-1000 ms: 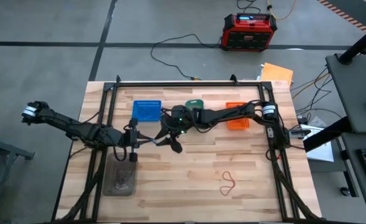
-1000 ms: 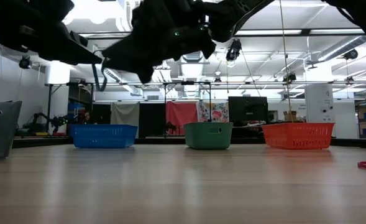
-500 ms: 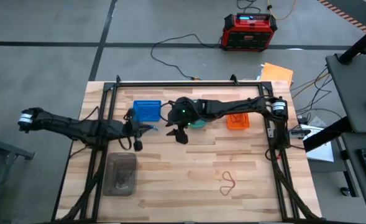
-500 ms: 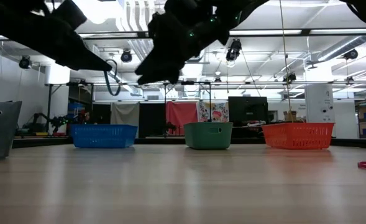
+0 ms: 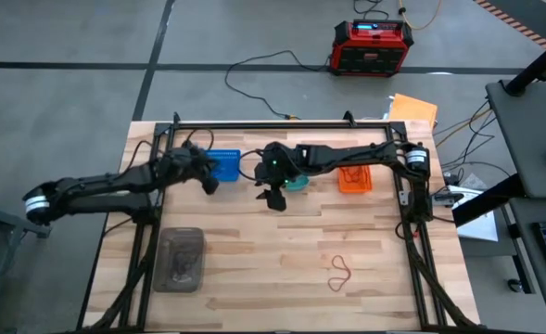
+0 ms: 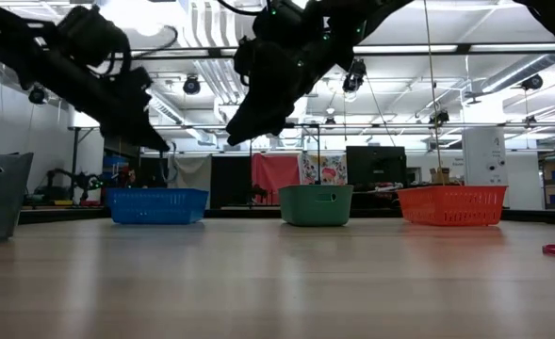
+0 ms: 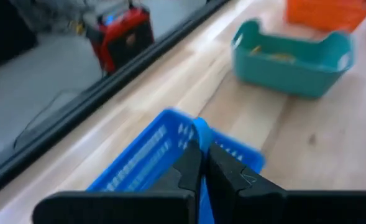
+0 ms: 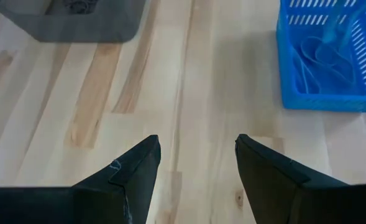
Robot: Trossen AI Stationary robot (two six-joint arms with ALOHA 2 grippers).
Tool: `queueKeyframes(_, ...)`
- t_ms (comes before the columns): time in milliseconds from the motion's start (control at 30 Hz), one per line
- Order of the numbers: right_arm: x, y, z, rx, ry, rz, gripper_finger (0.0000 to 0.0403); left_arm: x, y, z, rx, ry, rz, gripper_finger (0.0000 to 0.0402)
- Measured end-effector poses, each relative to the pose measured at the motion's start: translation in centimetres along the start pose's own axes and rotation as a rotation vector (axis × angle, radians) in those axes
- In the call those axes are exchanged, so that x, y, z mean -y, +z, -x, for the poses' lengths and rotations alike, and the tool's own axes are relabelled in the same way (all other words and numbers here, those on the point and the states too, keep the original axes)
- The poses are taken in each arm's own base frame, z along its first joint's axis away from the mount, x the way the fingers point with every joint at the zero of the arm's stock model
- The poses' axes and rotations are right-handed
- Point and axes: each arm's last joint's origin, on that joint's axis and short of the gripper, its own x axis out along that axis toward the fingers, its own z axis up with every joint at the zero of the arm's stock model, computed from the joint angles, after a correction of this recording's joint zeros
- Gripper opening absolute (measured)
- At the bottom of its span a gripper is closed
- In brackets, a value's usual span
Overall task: Sort rubber bands into baskets
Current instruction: Put the top blue rubber band into the blue bin
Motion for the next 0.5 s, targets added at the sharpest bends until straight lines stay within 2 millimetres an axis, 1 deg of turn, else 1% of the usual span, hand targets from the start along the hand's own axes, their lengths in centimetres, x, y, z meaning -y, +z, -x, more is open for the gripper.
queueKeyframes(100, 0.1, 0.0, 0.0, 0.001, -0.002, 0.0, 0.0203, -0.8, -0.4, -0.7, -0.05, 0.034, 0.02, 0.0)
queueKeyframes(200, 0.1, -0.2, 0.0, -0.017, 0.0, -0.007, 0.0203, -1.0, -0.7, -1.0, -0.082, 0.042, 0.019, 0.0)
queueKeyframes(333, 0.2, -1.4, 0.2, -0.128, 0.011, -0.063, 0.0203, -1.0, -1.2, -1.1, -0.133, 0.042, 0.01, 0.0)
queueKeyframes(500, 0.4, -2.4, 0.8, -0.23, 0.012, -0.149, 0.0203, -1.1, -1.6, -1.0, -0.172, 0.076, -0.015, 0.0)
